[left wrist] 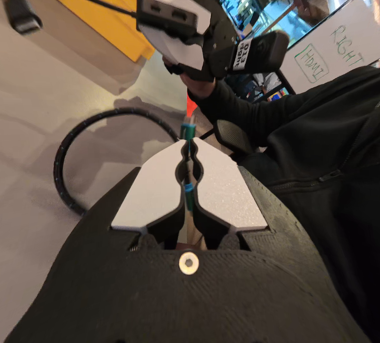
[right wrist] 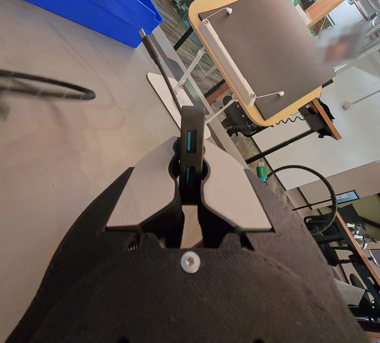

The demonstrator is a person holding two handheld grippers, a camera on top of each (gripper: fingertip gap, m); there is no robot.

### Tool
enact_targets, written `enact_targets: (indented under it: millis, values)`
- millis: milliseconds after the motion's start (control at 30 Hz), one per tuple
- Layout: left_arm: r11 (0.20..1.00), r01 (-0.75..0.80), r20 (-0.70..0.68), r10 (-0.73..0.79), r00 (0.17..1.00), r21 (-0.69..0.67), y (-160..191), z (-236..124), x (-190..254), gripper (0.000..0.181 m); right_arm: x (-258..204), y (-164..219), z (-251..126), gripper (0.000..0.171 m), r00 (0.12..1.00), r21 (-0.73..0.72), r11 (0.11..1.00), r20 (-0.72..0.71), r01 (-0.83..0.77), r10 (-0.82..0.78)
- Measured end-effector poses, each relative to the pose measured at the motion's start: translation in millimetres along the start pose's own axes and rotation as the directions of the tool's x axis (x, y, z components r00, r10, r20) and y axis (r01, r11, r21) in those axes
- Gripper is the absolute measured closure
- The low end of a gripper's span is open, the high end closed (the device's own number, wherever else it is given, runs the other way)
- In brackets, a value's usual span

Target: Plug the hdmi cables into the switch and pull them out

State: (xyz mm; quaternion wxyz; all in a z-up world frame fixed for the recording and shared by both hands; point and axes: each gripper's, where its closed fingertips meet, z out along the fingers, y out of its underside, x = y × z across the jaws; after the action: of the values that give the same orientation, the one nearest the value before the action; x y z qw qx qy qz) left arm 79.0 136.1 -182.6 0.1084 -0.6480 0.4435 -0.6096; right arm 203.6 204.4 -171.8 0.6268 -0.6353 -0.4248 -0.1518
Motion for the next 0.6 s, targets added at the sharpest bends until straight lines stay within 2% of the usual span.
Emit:
enact_targets:
  millis: [100, 200, 267, 367, 433, 500, 567, 600]
  values:
    - [0.999, -0.02, 0.071, 0.018, 0.997, 0.036, -10.1, -9.7, -12.5, 0.181, -0.3, 1.7, -0.5, 0.156, 1.0, -0.005, 1.0, 0.002, -0.001, 0.001]
    - [0.993, -0.092, 0.26, 0.107, 0.96, -0.069, 3.7, -11.7, -37.8, 0.18, 0.1, 3.3, -1.9, 0.157, 1.0, -0.012, 1.0, 0.001, -0.004, 0.004]
    - [0.978, -0.149, 0.309, 0.188, 0.932, -0.146, 14.3, -3.4, -33.8, 0.168, 0.0, 5.4, -3.0, 0.157, 1.0, -0.017, 1.0, 0.001, -0.007, 0.007]
    - [0.909, -0.27, 0.386, 0.384, 0.839, -0.319, 36.5, 22.3, -25.9, 0.15, -0.7, 9.5, -3.6, 0.158, 1.0, -0.026, 1.0, 0.003, -0.016, 0.016]
    - [0.832, -0.318, 0.425, 0.517, 0.743, -0.455, 55.6, 41.3, -28.6, 0.133, -0.8, 11.1, -3.6, 0.158, 1.0, -0.029, 0.999, 0.001, -0.018, 0.018]
    - [0.76, -0.345, 0.435, 0.614, 0.658, -0.551, 70.6, 58.1, -32.8, 0.13, -1.6, 11.4, -3.7, 0.158, 1.0, -0.031, 0.999, 0.003, -0.02, 0.02]
    - [0.727, -0.33, 0.435, 0.645, 0.628, -0.602, 83.7, 73.5, -35.9, 0.121, -2.1, 10.3, -4.8, 0.156, 1.0, -0.03, 0.999, 0.002, -0.016, 0.016]
    - [0.705, -0.323, 0.439, 0.669, 0.6, -0.632, 88.1, 77.2, -39.5, 0.125, -2.4, 9.3, -5.9, 0.156, 1.0, -0.028, 0.999, 0.001, -0.018, 0.018]
